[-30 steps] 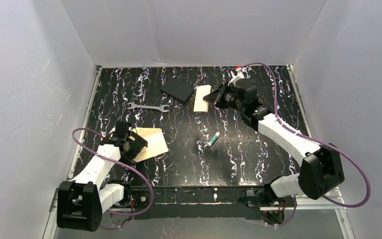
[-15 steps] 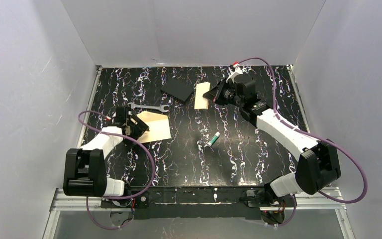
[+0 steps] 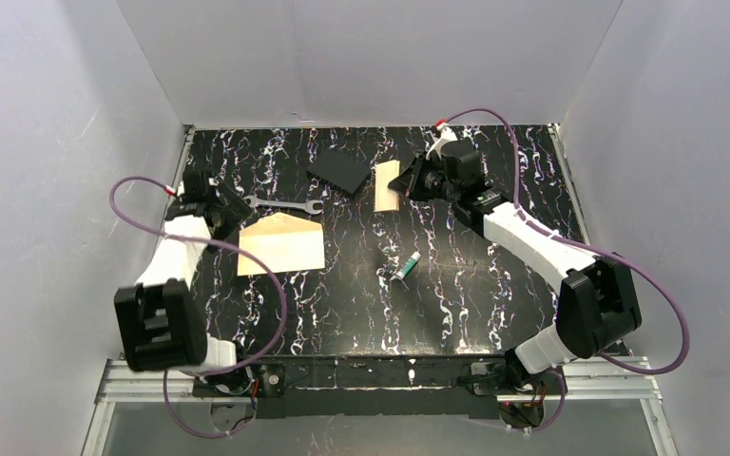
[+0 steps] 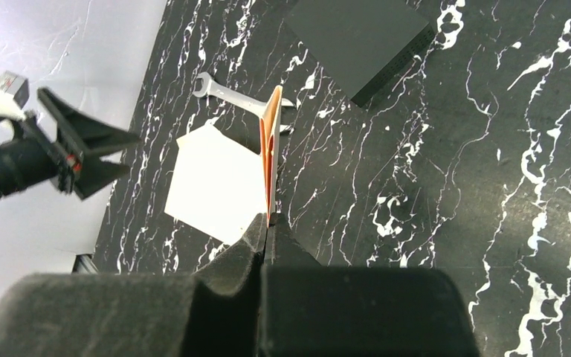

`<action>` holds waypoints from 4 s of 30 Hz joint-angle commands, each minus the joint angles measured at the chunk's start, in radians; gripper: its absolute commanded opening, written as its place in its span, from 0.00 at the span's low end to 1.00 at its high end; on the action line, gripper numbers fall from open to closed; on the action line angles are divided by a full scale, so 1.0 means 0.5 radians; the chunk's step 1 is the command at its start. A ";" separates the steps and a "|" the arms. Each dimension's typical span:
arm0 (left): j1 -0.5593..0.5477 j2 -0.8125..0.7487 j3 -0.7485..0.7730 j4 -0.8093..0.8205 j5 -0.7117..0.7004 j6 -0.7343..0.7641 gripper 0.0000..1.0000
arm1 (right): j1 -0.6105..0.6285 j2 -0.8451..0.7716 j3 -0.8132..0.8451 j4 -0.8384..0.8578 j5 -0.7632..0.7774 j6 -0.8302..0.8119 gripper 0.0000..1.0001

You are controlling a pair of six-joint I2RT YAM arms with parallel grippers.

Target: Place the letter into the envelope and seal it

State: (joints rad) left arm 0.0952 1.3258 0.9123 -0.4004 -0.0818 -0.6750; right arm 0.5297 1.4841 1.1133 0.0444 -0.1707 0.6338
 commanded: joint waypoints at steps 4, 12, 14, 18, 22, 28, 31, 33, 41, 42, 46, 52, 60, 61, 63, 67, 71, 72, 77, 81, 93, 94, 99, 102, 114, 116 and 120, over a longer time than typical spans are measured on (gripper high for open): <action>0.180 0.655 0.463 0.004 0.302 0.195 0.86 | -0.045 0.023 0.105 0.030 -0.033 -0.176 0.01; 0.125 1.004 0.770 0.065 0.196 0.311 0.68 | -0.077 -0.010 0.086 -0.009 -0.039 -0.244 0.01; 0.111 1.051 0.809 0.037 0.218 0.362 0.67 | -0.083 -0.023 0.078 -0.023 -0.037 -0.255 0.01; 0.083 1.091 0.766 0.155 0.441 0.449 0.66 | -0.089 -0.041 0.079 -0.067 -0.009 -0.291 0.01; 0.020 1.213 0.823 0.202 0.758 0.568 0.61 | -0.093 -0.037 0.071 -0.073 -0.027 -0.292 0.01; -0.258 1.135 0.764 0.140 0.847 0.808 0.59 | -0.096 -0.054 0.063 -0.086 -0.020 -0.289 0.01; -0.339 1.119 0.688 0.174 1.007 0.825 0.58 | -0.096 -0.073 0.051 -0.086 0.005 -0.289 0.01; -0.384 1.116 0.644 0.228 1.143 0.825 0.57 | -0.096 -0.076 0.047 -0.086 0.006 -0.289 0.01; -0.587 1.048 0.536 0.260 1.599 0.954 0.56 | -0.096 -0.072 0.011 -0.069 -0.002 -0.253 0.01; -0.606 1.030 0.522 0.258 1.630 0.957 0.56 | -0.096 -0.075 0.008 -0.065 -0.002 -0.254 0.01; -0.623 0.918 0.531 0.318 1.644 0.795 0.56 | -0.096 -0.033 0.000 -0.050 -0.051 -0.263 0.01; -0.605 0.621 0.682 0.101 0.719 0.403 0.70 | -0.061 0.094 -0.031 0.139 -0.307 -0.226 0.01; -0.455 0.078 0.198 -0.388 -0.071 -0.153 0.81 | 0.204 0.407 0.221 0.206 -0.556 -0.267 0.01; -0.436 0.034 0.124 -0.406 -0.013 -0.173 0.81 | 0.248 0.453 0.255 0.206 -0.567 -0.262 0.01; -0.423 -0.047 -0.026 -0.433 0.074 -0.195 0.80 | 0.327 0.540 0.315 0.212 -0.577 -0.213 0.01; -0.417 -0.175 -0.203 -0.553 0.092 -0.200 0.80 | 0.436 0.674 0.303 0.384 -0.598 0.148 0.01; -0.391 -0.176 -0.271 -0.641 0.032 -0.114 0.80 | 0.519 0.806 0.203 0.636 -0.592 0.554 0.01; -0.369 -0.162 -0.284 -0.641 0.049 -0.096 0.79 | 0.546 0.841 0.190 0.676 -0.587 0.630 0.01; -0.304 -0.081 -0.361 -0.458 0.154 0.051 0.79 | 0.704 0.962 0.179 0.566 -0.343 0.749 0.01; -0.265 0.100 -0.360 -0.372 0.291 0.117 0.74 | 0.740 1.003 0.148 0.477 -0.090 0.821 0.01; -0.242 0.324 -0.355 -0.325 0.463 0.174 0.60 | 0.789 1.075 0.156 0.161 0.188 0.820 0.01; -0.242 0.323 -0.356 -0.312 0.498 0.167 0.58 | 0.790 1.101 0.175 0.142 0.202 0.800 0.01; -0.241 0.362 -0.334 -0.295 0.569 0.171 0.49 | 0.798 1.208 0.236 0.118 0.147 0.719 0.01; -0.242 0.353 -0.355 -0.246 0.670 0.177 0.47 | 0.824 1.214 0.287 0.036 0.182 0.719 0.01; -0.242 0.316 -0.374 -0.203 0.831 0.146 0.49 | 0.927 1.268 0.502 -0.238 0.379 0.554 0.01; -0.243 0.318 -0.365 -0.206 0.825 0.157 0.50 | 0.934 1.266 0.488 -0.150 0.357 0.509 0.01; -0.240 0.339 -0.354 -0.205 0.833 0.188 0.51 | 0.940 1.265 0.487 0.007 0.167 0.447 0.01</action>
State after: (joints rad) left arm -0.0170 1.4681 0.7483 -0.5251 0.3084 -0.6014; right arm 0.9855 2.0903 1.3468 0.0154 -0.0357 0.9173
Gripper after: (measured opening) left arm 0.501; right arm 0.029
